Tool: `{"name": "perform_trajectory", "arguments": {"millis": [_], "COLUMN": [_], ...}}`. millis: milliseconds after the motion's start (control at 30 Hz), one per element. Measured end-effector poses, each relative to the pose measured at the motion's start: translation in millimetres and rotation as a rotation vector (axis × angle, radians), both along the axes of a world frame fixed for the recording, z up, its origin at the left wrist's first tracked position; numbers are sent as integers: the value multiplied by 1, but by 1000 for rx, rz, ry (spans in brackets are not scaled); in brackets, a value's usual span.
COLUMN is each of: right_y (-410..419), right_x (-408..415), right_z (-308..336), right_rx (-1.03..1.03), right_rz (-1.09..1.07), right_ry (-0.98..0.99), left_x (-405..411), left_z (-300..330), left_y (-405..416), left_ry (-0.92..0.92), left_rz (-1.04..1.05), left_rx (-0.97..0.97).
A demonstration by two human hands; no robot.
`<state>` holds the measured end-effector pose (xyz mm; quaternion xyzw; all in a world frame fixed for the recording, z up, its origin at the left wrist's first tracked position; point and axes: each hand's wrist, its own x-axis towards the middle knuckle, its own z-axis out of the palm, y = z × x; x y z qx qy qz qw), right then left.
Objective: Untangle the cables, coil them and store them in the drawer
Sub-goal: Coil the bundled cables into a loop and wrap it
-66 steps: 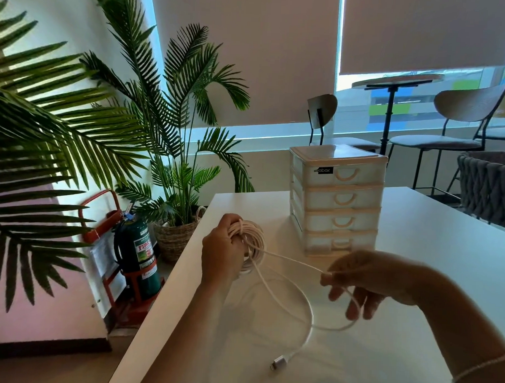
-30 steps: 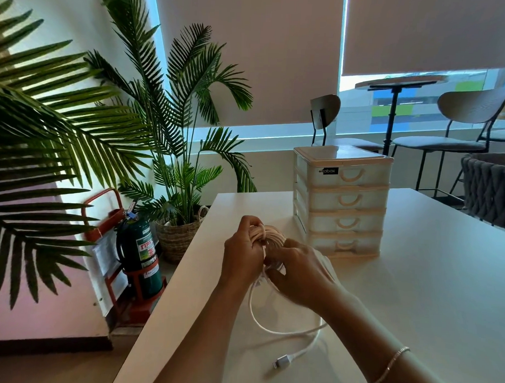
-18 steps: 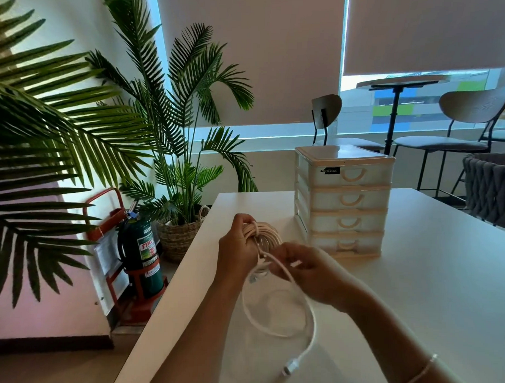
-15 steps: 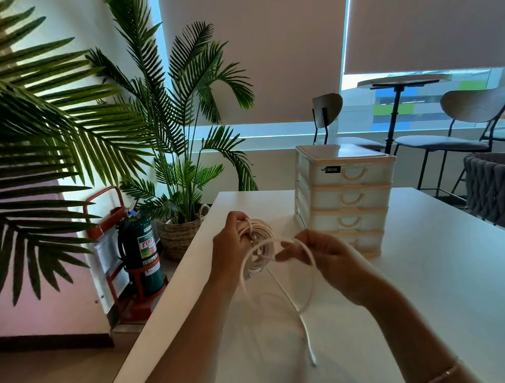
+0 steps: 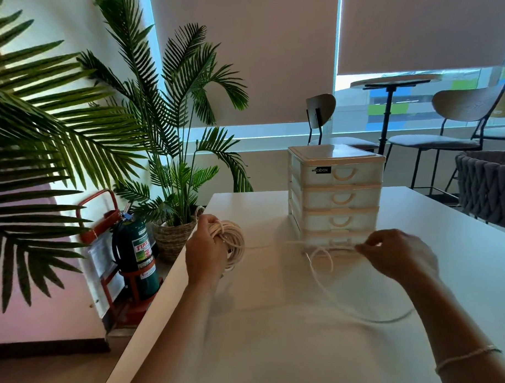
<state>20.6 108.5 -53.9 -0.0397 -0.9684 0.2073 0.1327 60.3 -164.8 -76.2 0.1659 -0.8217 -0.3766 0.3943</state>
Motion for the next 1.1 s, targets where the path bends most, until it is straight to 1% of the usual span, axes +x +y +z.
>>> {"name": "perform_trajectory", "arguments": {"millis": [67,100,167,200,233,267,300,333,400,467,500,533,567,633,667,767,867,933,1033,1100], "right_y": [8,9,4,-3,-13,-26,-42,-58,-91,-112,-117,-119,-119,-116,-113,-103,-92,-86,-82,-81], "right_x": [-1,1,4,8,13,18,23,28,39,46,48,50,52,52,53,51,42,34,22,15], "right_z": [1,1,4,7,12,16,21,22,19,11,8,7,9,16,22,37,40,37,29,22], "right_rx": [39,70,141,161,154,109,22,-64,-81,-123,-183,-225,-210,-96,-78,-111,-224,-312,-385,-481], "right_rz": [-198,-260,-311,-293,-228,-115,36,198,461,561,564,543,518,466,458,491,473,462,431,401], "right_ry": [0,-11,16,62,111,155,164,131,-54,-248,-294,-287,-251,-128,-61,70,182,223,232,198], "left_x": [0,0,-3,-4,-4,-5,-5,-4,-2,-2,-2,-2,-2,-2,-2,-1,0,2,5,4], "left_z": [0,0,-2,-2,-2,-1,-1,-1,-1,-2,-2,-3,-3,-3,-3,-4,-2,1,4,4], "left_y": [2,2,4,6,10,14,19,23,30,31,30,29,27,26,27,35,39,41,44,45], "left_ry": [8,4,-12,-19,-22,-24,-21,-18,-12,-15,-13,-9,-3,-10,-29,-89,-91,-135,-202,-206], "left_rz": [-7,-13,-45,-68,-91,-114,-138,-160,-182,-189,-194,-199,-203,-212,-227,-305,-408,-509,-666,-672], "left_rx": [15,25,31,22,13,14,23,38,74,94,99,100,94,55,24,-70,-94,-63,70,68]}}
